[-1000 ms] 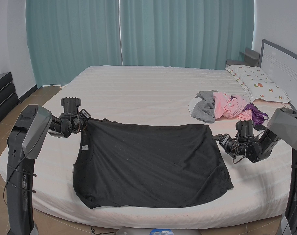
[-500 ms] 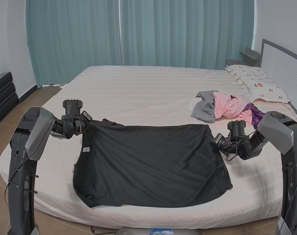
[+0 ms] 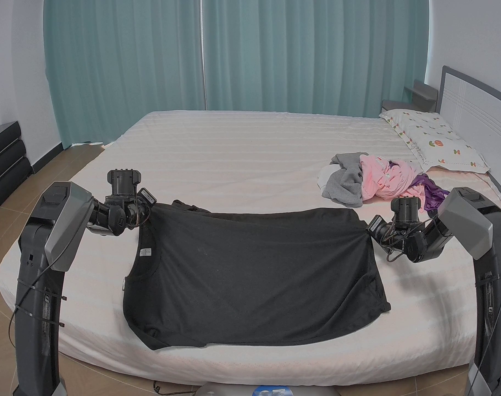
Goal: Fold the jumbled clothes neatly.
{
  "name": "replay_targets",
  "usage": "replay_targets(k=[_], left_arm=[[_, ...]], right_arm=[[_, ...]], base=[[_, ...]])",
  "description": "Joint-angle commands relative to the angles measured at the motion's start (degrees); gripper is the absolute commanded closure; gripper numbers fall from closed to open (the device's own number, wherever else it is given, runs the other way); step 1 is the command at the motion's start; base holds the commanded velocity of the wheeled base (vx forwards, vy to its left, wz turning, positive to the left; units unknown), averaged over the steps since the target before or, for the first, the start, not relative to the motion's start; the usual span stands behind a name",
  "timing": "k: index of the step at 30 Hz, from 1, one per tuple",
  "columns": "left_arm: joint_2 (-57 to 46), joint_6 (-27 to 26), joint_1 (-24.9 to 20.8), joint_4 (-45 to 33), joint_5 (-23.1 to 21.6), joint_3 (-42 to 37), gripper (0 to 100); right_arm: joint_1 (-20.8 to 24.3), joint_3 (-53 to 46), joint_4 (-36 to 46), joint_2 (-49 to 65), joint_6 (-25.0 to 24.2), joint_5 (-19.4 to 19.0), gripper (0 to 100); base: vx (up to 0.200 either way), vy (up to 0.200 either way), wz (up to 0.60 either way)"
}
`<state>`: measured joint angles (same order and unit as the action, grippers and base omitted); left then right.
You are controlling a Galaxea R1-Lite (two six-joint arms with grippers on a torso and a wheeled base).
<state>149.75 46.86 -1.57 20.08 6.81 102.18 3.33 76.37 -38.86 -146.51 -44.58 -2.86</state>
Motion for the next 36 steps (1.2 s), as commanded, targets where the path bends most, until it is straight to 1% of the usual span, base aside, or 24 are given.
replay_targets(k=[1, 6, 7, 13, 17, 20, 21, 22, 23, 24, 26, 29, 36], left_arm=[[0.72, 0.07, -0.10, 0.14, 0.04, 0.21, 100], [0.72, 0.25, -0.19, -0.13, -0.05, 0.21, 100], [0.72, 0.34, -0.19, -0.21, -0.13, 0.21, 0], [0.28, 0.42, -0.19, -0.57, -0.05, -0.67, 0], [-3.68, 0.51, 0.43, -0.21, -0.49, -5.94, 0], [-10.18, 0.51, 0.87, 0.22, -2.51, -14.29, 0], [-13.43, 0.60, 0.96, 0.05, -4.00, -17.89, 0], [-14.22, 0.60, 1.05, -0.04, -4.35, -18.77, 0], [-18.44, 0.69, 1.31, 0.05, -6.46, -23.96, 0], [-21.34, 0.95, 1.40, 0.05, -7.87, -27.47, 0], [-26.53, 2.09, 1.31, 0.14, -9.80, -33.89, 0], [-34.17, 2.45, 0.61, 0.14, -10.42, -43.38, 0], [-45.95, 3.85, -2.38, 0.14, -10.51, -59.20, 0]], right_arm=[[-0.25, -0.26, 0.02, -0.36, 0.02, -0.04, 100], [0.01, -0.61, 0.02, -0.36, 0.11, -0.12, 100], [0.01, -0.79, -0.07, -0.27, 0.02, -0.12, 0], [-0.25, -4.39, -1.74, 2.81, -0.42, -0.74, 0], [-0.16, -11.51, -6.31, 7.99, -0.33, -2.32, 0], [0.19, -17.75, -9.04, 12.74, -0.24, -2.67, 0], [0.28, -20.30, -10.00, 14.85, -0.24, -2.67, 0], [0.36, -20.92, -10.18, 15.37, -0.24, -2.58, 0], [0.98, -24.52, -11.06, 18.01, -0.24, -2.58, 0], [1.51, -27.07, -11.32, 19.77, -0.07, -2.50, 0], [2.38, -31.99, -11.94, 23.28, -0.07, -2.58, 0], [4.14, -38.93, -12.46, 28.47, -0.07, -2.67, 0], [7.39, -49.74, -12.99, 34.89, -0.33, -2.67, 0]], base=[[0.000, 0.000, 0.00], [0.000, 0.000, 0.00], [0.000, 0.000, 0.00], [0.000, 0.000, 0.00], [0.000, 0.000, 0.00], [0.000, 0.000, 0.00], [0.000, 0.000, 0.00], [0.000, 0.000, 0.00], [0.000, 0.000, 0.00], [0.000, 0.000, 0.00], [0.000, 0.000, 0.00], [0.000, 0.000, 0.00], [0.000, 0.000, 0.00]])
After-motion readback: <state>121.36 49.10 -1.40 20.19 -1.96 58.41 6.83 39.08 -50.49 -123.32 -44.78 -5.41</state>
